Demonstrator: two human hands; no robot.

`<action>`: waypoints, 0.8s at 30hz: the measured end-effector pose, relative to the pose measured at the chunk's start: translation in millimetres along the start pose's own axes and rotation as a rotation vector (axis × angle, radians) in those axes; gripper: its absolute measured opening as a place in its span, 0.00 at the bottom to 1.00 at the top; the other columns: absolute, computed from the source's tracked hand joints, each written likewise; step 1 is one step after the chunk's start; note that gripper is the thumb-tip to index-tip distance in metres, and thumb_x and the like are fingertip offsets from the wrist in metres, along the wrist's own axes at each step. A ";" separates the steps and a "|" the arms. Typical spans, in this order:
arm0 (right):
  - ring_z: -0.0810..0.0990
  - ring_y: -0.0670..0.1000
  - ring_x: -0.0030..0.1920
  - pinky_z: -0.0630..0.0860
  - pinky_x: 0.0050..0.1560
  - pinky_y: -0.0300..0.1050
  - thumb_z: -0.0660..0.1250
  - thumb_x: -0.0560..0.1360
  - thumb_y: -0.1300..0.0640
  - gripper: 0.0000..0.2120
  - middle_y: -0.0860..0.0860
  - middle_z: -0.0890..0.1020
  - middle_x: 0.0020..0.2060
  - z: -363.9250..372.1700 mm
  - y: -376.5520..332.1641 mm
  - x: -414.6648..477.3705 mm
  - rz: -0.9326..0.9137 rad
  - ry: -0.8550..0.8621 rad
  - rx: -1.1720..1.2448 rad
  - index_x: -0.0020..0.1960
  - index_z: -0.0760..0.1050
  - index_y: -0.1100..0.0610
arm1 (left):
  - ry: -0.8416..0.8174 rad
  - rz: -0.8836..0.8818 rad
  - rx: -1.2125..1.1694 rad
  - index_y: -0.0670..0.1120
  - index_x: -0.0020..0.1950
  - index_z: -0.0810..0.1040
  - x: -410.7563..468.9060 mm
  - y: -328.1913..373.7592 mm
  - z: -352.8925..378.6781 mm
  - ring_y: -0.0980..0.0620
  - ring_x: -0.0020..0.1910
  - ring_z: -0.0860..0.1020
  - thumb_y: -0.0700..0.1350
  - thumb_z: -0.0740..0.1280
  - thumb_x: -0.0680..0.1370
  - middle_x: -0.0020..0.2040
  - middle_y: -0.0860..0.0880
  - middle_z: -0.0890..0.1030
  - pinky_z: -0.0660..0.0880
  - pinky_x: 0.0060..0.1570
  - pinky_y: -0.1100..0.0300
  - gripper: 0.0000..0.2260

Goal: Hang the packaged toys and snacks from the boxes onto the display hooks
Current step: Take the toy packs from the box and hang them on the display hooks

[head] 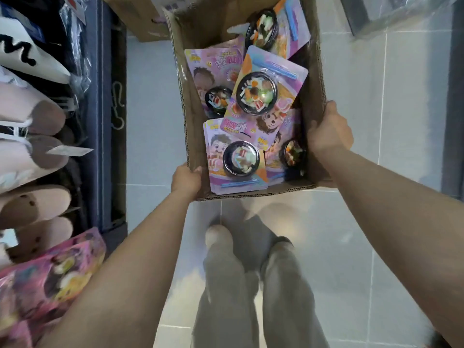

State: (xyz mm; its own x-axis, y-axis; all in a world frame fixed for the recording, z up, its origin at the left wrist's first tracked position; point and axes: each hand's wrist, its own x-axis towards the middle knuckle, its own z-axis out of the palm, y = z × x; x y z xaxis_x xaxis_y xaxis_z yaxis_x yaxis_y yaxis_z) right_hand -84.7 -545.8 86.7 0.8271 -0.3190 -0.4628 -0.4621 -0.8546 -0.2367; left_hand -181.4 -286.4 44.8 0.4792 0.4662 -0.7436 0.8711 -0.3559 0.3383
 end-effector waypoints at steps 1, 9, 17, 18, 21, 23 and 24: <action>0.76 0.67 0.56 0.72 0.50 0.54 0.57 0.78 0.58 0.16 0.64 0.77 0.56 0.7 3.1 -1.3 -0.019 0.007 -0.009 0.65 0.63 0.58 | 0.014 0.022 0.031 0.41 0.60 0.76 1.1 -3.0 3.8 0.40 0.57 0.77 0.44 0.63 0.78 0.58 0.39 0.79 0.74 0.59 0.50 0.13; 0.77 0.64 0.57 0.73 0.50 0.52 0.61 0.75 0.63 0.21 0.60 0.78 0.57 11.5 9.0 -7.5 -0.020 0.046 -0.075 0.66 0.61 0.57 | -0.002 0.220 0.278 0.53 0.73 0.59 12.2 0.0 28.0 0.39 0.61 0.73 0.42 0.59 0.78 0.64 0.43 0.75 0.72 0.62 0.49 0.24; 0.77 0.63 0.58 0.73 0.53 0.50 0.62 0.76 0.59 0.21 0.61 0.77 0.58 -9.4 90.4 -13.4 0.127 0.103 -0.084 0.67 0.61 0.57 | -0.191 0.350 0.252 0.56 0.72 0.59 -29.2 12.7 83.2 0.40 0.61 0.75 0.49 0.61 0.78 0.65 0.45 0.75 0.73 0.61 0.49 0.24; 0.77 0.63 0.58 0.73 0.53 0.51 0.62 0.76 0.59 0.22 0.61 0.77 0.58 -12.7 106.5 -16.1 0.156 0.106 -0.088 0.67 0.60 0.57 | -0.214 0.372 0.263 0.55 0.72 0.58 -38.5 14.8 94.6 0.39 0.61 0.75 0.49 0.61 0.78 0.65 0.44 0.75 0.73 0.61 0.49 0.24; 0.77 0.64 0.58 0.73 0.54 0.53 0.63 0.74 0.61 0.23 0.62 0.78 0.57 -22.9 158.9 -23.9 0.273 0.132 -0.087 0.67 0.59 0.57 | -0.287 0.426 0.306 0.54 0.72 0.58 -63.4 21.5 131.9 0.38 0.60 0.75 0.46 0.62 0.77 0.64 0.42 0.75 0.72 0.60 0.51 0.25; 0.77 0.64 0.58 0.73 0.54 0.54 0.63 0.74 0.63 0.22 0.61 0.78 0.57 -26.5 189.5 -28.4 0.349 0.154 -0.064 0.66 0.60 0.57 | -0.329 0.441 0.324 0.53 0.72 0.58 -77.2 27.5 152.6 0.39 0.61 0.74 0.44 0.62 0.76 0.64 0.41 0.75 0.70 0.58 0.55 0.26; 0.77 0.64 0.58 0.73 0.54 0.54 0.62 0.74 0.64 0.21 0.61 0.78 0.57 -28.6 204.5 -30.7 0.385 0.165 -0.053 0.65 0.60 0.57 | -0.351 0.449 0.337 0.52 0.73 0.58 -85.0 31.6 162.6 0.39 0.61 0.74 0.43 0.62 0.76 0.64 0.41 0.75 0.69 0.56 0.57 0.26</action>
State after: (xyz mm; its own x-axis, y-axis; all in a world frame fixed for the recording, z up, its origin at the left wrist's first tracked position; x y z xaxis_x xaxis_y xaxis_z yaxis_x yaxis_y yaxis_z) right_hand -195.4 -722.4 77.0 0.6395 -0.6765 -0.3653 -0.7337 -0.6789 -0.0272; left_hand -212.0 -469.0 24.9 0.6752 -0.0578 -0.7353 0.4861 -0.7150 0.5025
